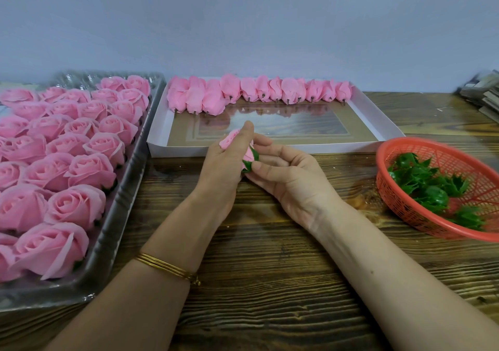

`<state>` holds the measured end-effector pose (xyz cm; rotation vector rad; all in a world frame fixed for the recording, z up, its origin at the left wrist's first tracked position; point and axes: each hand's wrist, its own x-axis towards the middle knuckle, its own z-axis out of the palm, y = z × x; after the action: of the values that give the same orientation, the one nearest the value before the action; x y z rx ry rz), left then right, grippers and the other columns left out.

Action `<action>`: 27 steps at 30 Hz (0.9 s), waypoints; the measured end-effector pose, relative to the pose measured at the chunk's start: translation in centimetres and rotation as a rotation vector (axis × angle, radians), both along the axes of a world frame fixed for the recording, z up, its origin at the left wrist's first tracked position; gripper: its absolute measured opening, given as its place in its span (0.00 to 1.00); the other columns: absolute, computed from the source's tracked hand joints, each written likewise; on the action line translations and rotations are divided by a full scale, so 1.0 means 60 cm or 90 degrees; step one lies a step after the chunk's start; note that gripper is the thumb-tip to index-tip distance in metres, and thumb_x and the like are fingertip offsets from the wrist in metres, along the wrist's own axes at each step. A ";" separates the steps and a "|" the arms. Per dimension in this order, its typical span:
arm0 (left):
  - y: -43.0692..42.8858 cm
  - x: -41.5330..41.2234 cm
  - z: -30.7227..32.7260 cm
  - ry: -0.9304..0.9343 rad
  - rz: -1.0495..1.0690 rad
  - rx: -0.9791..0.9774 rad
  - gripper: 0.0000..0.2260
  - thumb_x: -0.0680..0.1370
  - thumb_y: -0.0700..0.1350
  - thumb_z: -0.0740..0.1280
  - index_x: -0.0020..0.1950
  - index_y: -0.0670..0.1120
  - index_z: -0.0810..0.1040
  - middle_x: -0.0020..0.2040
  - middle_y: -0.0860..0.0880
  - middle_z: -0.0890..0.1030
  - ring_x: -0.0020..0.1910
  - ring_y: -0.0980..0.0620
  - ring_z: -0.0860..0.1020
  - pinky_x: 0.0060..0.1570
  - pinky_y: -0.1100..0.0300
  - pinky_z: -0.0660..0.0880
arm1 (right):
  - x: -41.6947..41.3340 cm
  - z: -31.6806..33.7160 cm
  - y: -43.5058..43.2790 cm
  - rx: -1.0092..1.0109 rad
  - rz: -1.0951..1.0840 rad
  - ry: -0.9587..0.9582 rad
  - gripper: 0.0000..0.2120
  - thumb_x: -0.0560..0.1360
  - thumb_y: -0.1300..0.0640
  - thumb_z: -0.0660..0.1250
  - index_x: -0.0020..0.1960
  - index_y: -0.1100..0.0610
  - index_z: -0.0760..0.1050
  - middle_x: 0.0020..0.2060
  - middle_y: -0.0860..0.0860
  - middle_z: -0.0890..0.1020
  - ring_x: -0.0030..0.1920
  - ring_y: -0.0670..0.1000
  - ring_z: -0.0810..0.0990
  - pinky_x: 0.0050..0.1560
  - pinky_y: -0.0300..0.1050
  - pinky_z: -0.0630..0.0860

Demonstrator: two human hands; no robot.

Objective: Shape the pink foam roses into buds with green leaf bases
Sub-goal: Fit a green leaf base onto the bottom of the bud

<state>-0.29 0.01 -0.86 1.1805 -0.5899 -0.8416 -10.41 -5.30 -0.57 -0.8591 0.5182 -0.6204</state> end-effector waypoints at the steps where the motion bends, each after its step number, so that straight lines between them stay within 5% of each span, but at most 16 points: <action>1: 0.000 0.001 -0.001 0.002 0.001 -0.001 0.18 0.81 0.52 0.64 0.35 0.49 0.84 0.38 0.44 0.84 0.41 0.48 0.83 0.49 0.54 0.77 | 0.001 -0.001 0.001 -0.018 -0.010 0.005 0.18 0.70 0.79 0.64 0.58 0.69 0.76 0.45 0.60 0.83 0.46 0.54 0.83 0.54 0.46 0.81; 7: -0.002 0.000 -0.001 0.019 0.005 -0.006 0.16 0.81 0.51 0.64 0.37 0.48 0.84 0.40 0.44 0.84 0.43 0.48 0.83 0.51 0.52 0.78 | 0.001 -0.002 0.008 -0.117 -0.074 0.029 0.20 0.67 0.79 0.68 0.58 0.67 0.76 0.41 0.57 0.85 0.42 0.50 0.84 0.42 0.40 0.80; 12: 0.000 0.000 0.002 0.031 0.015 0.001 0.15 0.81 0.51 0.64 0.39 0.45 0.81 0.42 0.41 0.82 0.44 0.45 0.81 0.56 0.46 0.77 | 0.002 0.002 0.006 -0.100 -0.041 0.029 0.17 0.69 0.79 0.67 0.54 0.66 0.77 0.42 0.56 0.85 0.44 0.52 0.84 0.46 0.42 0.81; 16: -0.001 0.002 0.002 0.037 0.019 -0.001 0.20 0.81 0.51 0.63 0.30 0.49 0.81 0.34 0.48 0.82 0.37 0.53 0.81 0.43 0.57 0.78 | -0.005 0.009 -0.006 -0.051 0.019 0.051 0.09 0.72 0.75 0.64 0.50 0.67 0.78 0.44 0.52 0.86 0.48 0.53 0.84 0.55 0.46 0.81; 22: -0.001 0.003 -0.001 0.004 0.005 0.000 0.21 0.82 0.53 0.62 0.30 0.51 0.82 0.33 0.50 0.81 0.33 0.56 0.79 0.34 0.63 0.77 | -0.010 0.015 -0.012 0.002 0.068 0.106 0.09 0.75 0.67 0.63 0.52 0.69 0.79 0.43 0.63 0.84 0.43 0.57 0.85 0.45 0.42 0.82; 27: -0.002 0.005 -0.005 -0.005 -0.004 0.008 0.20 0.82 0.54 0.61 0.35 0.53 0.86 0.43 0.52 0.85 0.48 0.56 0.82 0.51 0.60 0.78 | -0.011 0.008 -0.012 0.017 0.101 0.063 0.10 0.73 0.68 0.66 0.53 0.70 0.79 0.43 0.61 0.85 0.43 0.54 0.86 0.48 0.41 0.82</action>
<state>0.02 -0.14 -1.14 1.1936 -0.5953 -0.8471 -11.04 -6.00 -0.09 -0.8992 0.5399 -0.4265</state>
